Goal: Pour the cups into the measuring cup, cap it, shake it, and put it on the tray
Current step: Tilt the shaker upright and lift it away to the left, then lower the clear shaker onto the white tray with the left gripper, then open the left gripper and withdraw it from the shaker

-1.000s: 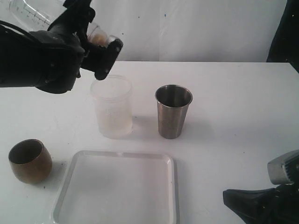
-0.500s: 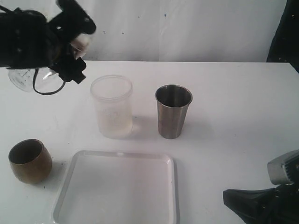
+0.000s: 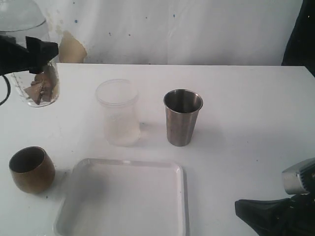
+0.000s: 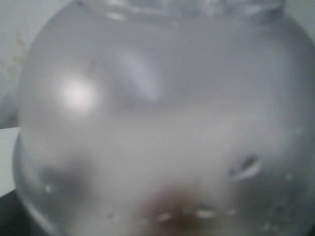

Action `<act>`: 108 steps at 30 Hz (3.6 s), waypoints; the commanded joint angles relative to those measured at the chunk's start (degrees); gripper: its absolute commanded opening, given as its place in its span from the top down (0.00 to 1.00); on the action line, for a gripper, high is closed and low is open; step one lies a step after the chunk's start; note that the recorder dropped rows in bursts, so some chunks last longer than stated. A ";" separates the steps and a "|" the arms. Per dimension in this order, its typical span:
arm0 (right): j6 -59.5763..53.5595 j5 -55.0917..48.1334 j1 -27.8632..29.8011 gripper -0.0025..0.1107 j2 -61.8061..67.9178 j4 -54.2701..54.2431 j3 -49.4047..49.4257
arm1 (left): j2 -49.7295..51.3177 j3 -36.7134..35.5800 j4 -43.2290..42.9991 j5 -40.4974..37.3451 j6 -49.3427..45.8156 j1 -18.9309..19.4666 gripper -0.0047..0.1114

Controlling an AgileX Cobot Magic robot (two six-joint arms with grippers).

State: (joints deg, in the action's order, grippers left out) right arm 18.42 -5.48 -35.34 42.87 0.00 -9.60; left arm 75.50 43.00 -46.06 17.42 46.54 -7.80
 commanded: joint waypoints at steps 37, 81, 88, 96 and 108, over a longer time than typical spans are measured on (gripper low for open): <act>-0.64 0.78 0.44 0.98 -0.11 0.00 0.28 | 23.07 -22.24 -4.88 50.74 -30.87 -12.43 0.82; -0.64 0.48 0.44 0.98 -0.11 0.00 0.28 | 3.65 -22.29 -25.60 15.38 12.33 -12.27 0.33; -0.64 0.48 0.44 0.98 -0.11 0.00 0.28 | -0.60 -22.29 -40.38 12.01 32.89 -12.27 0.58; -0.64 0.48 0.44 0.98 -0.11 0.00 0.28 | -7.36 -22.29 -53.89 5.96 56.63 -12.27 0.96; -0.64 0.37 0.44 0.98 -0.11 0.00 0.28 | -25.45 -22.51 -53.89 -21.26 73.42 -12.27 0.96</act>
State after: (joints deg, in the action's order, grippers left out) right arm 18.42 -5.48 -35.34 42.87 0.00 -9.60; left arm 53.92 20.43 -99.71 2.41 117.04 -19.98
